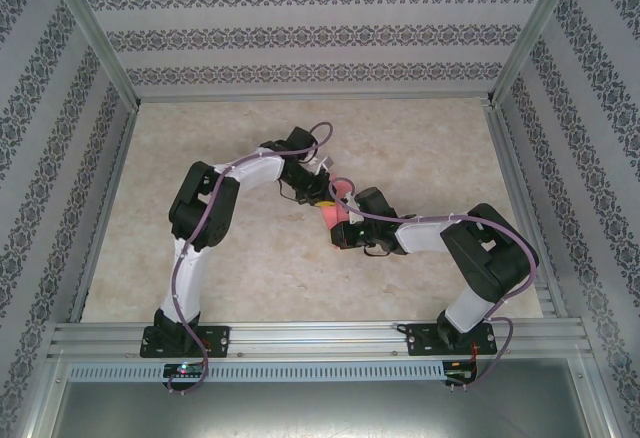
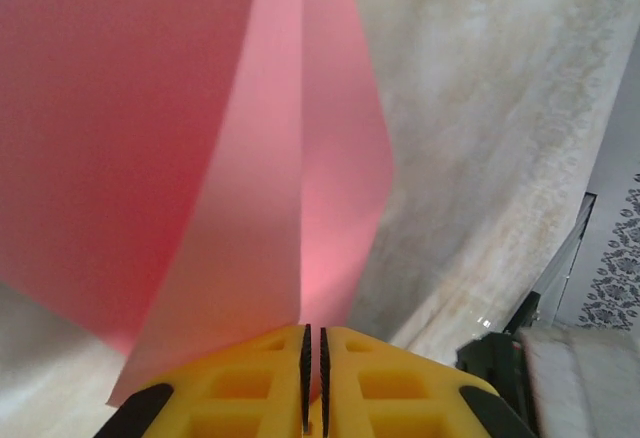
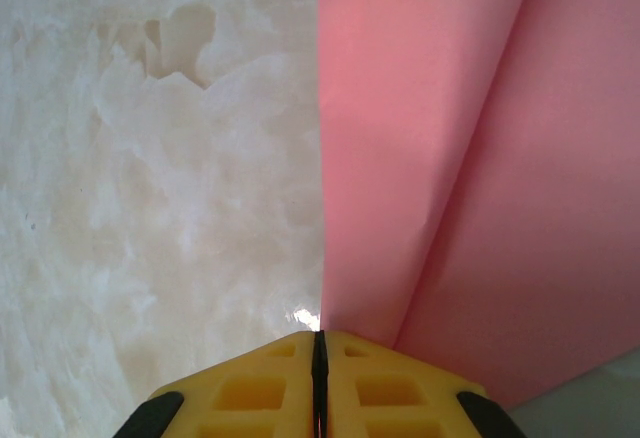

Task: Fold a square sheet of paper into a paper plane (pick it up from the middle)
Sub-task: Fourth fold the wing at the center of the table.

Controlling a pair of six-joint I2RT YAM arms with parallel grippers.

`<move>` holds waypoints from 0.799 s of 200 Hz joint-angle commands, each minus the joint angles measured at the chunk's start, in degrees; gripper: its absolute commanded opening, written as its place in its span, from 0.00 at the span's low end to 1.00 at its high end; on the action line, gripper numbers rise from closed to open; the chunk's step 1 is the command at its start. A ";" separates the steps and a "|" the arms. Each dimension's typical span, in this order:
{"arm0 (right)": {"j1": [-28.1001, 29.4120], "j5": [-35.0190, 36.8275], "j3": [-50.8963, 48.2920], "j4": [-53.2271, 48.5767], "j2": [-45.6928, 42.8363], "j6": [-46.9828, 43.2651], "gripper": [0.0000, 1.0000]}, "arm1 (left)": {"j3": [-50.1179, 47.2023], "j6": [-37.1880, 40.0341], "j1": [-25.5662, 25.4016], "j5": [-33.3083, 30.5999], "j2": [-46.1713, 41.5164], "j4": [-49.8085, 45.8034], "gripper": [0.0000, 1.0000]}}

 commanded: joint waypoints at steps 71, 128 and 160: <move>1.40 1.93 -1.47 -6.10 2.15 -1.48 0.11 | -0.38 0.03 -0.95 -2.61 6.52 2.49 0.15; 1.92 1.67 -2.63 -7.00 0.25 -1.97 0.11 | 0.94 3.71 -0.71 -10.16 8.89 -2.40 0.13; 2.77 1.84 -3.72 -8.64 -1.33 -1.84 0.11 | 1.23 4.94 -0.58 -12.83 9.68 -4.22 0.14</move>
